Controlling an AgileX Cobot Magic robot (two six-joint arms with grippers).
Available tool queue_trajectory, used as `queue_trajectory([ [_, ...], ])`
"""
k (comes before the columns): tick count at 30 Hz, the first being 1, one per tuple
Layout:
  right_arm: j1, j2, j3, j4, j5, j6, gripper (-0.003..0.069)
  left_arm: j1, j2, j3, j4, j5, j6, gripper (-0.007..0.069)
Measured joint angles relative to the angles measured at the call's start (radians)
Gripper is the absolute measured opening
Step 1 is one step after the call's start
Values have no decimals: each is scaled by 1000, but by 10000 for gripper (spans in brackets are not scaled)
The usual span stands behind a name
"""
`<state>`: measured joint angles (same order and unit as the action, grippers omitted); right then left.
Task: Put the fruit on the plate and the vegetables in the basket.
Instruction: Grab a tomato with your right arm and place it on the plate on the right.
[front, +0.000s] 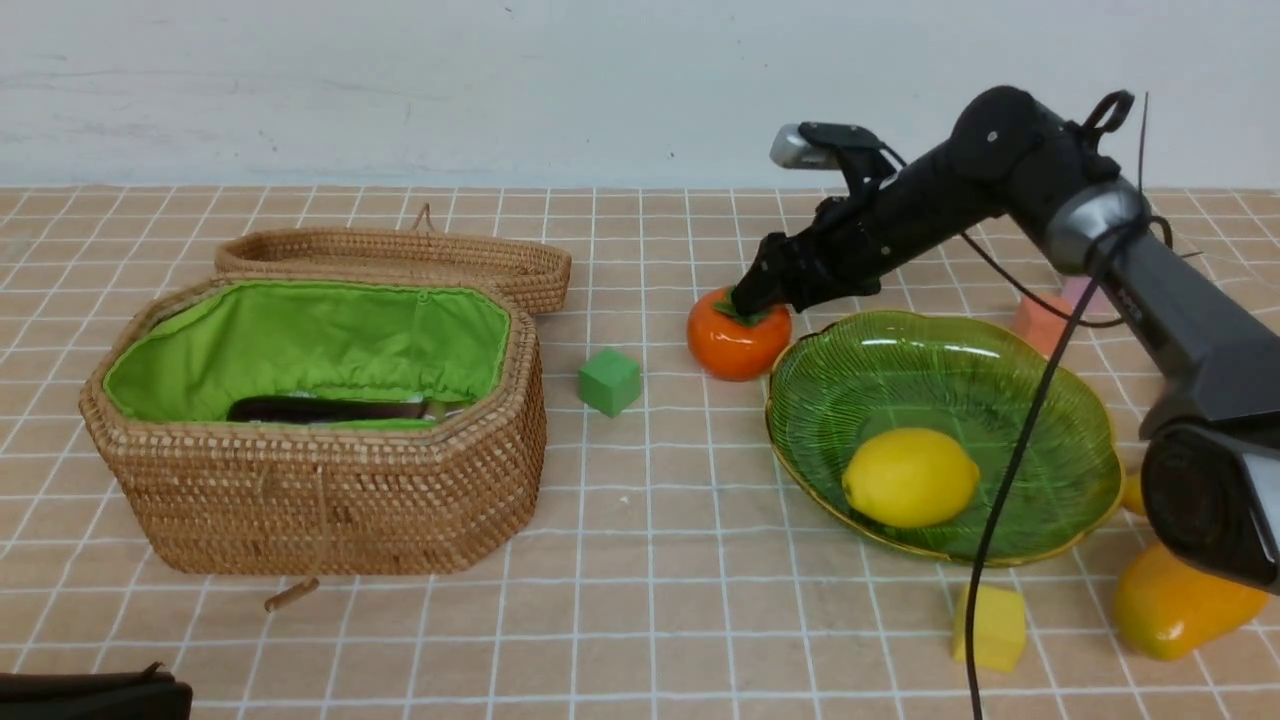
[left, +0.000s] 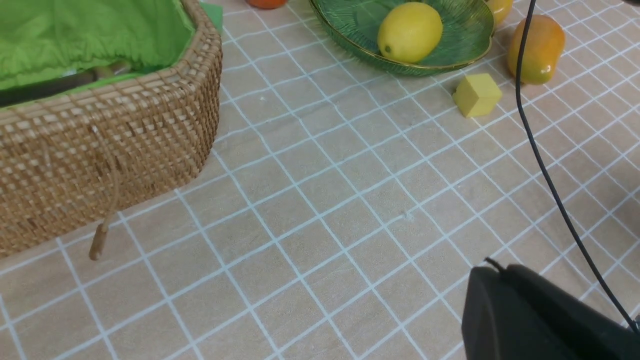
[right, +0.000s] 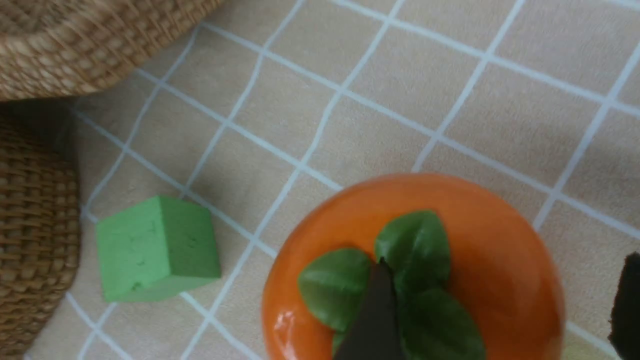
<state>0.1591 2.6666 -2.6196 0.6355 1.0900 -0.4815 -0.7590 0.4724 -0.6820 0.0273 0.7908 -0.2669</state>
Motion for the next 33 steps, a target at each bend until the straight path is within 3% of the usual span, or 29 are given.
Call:
queue_trajectory([
  [15,21,29,-1,98,-16,20,592,0,0,0,0,-11,0,-12],
  [21,52,31,-1,76,-12,20,587,0,0,0,0,-13,0,-12],
  [25,58,31,-2,69,-7,20,524,0,0,0,0,-14,0,-12],
  [33,46,43,-104,13,83,19,523,0,0,0,0,-14,1,-12],
])
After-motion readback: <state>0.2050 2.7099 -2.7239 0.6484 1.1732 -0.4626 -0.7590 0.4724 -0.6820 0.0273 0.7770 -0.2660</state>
